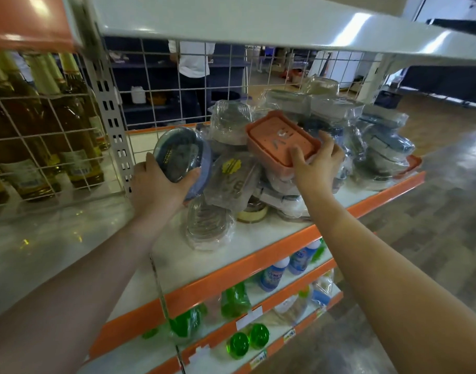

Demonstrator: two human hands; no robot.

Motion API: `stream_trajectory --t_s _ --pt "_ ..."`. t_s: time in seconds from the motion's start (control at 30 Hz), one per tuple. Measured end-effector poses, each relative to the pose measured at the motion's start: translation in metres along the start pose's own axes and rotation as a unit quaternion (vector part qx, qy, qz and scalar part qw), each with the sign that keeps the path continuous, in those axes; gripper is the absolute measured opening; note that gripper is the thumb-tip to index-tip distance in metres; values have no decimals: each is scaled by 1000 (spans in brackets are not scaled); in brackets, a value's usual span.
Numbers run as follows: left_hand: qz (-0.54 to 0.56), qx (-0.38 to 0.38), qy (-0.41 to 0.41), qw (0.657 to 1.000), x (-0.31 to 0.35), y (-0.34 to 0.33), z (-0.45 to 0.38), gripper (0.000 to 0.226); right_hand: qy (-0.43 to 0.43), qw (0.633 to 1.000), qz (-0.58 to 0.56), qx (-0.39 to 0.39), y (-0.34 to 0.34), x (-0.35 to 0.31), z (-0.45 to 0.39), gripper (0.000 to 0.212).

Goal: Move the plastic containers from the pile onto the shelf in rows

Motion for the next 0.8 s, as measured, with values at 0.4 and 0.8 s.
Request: stream_trajectory --t_s 0.4,0.8 --pt "17 2 -14 1000 -10 3 10 78 20 999 -24 10 17 1 22 56" --pt "-88 -24 93 991 -75 5 27 93 0 998 -55 14 22 10 51 62"
Point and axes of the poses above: each hand's wrist, its own z-axis away from the middle knuckle, its own y-axis out of the back of the hand, x = y × z, the point moved 8 cm from there along -z, towards the middle knuckle, and after that the axes turned 12 degrees about x, right-handed, at the moved point
